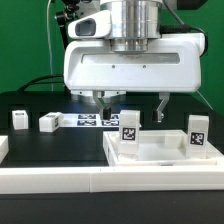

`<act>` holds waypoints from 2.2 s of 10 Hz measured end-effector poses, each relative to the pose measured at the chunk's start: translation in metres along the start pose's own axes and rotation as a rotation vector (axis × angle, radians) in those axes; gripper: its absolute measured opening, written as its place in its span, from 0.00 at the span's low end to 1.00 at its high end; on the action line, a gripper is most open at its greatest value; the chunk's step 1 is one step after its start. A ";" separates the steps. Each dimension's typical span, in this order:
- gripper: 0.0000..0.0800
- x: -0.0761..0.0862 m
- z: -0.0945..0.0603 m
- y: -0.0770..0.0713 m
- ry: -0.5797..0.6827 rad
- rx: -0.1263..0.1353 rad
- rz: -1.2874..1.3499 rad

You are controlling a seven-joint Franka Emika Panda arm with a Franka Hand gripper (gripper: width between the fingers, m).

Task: Assemble square table

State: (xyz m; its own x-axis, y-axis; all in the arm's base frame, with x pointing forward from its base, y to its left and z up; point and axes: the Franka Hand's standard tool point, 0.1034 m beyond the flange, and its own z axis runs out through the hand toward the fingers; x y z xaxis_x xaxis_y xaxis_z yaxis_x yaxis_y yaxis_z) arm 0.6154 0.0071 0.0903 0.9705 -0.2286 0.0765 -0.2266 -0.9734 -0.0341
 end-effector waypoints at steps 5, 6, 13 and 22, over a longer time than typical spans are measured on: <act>0.44 0.000 0.000 0.002 0.000 -0.004 -0.108; 0.44 0.000 0.000 0.002 0.000 -0.004 -0.097; 0.36 0.000 0.001 0.003 0.005 0.002 0.369; 0.36 -0.003 0.002 -0.004 -0.006 0.002 1.248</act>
Offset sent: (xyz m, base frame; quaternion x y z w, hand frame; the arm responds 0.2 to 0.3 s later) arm 0.0000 0.0000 0.0000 0.0000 0.0000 0.0000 1.0000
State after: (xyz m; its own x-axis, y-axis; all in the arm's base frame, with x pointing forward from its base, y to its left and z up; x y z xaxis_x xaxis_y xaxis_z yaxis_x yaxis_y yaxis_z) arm 0.6137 0.0119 0.0884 0.0937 -0.9955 -0.0141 -0.9924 -0.0922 -0.0816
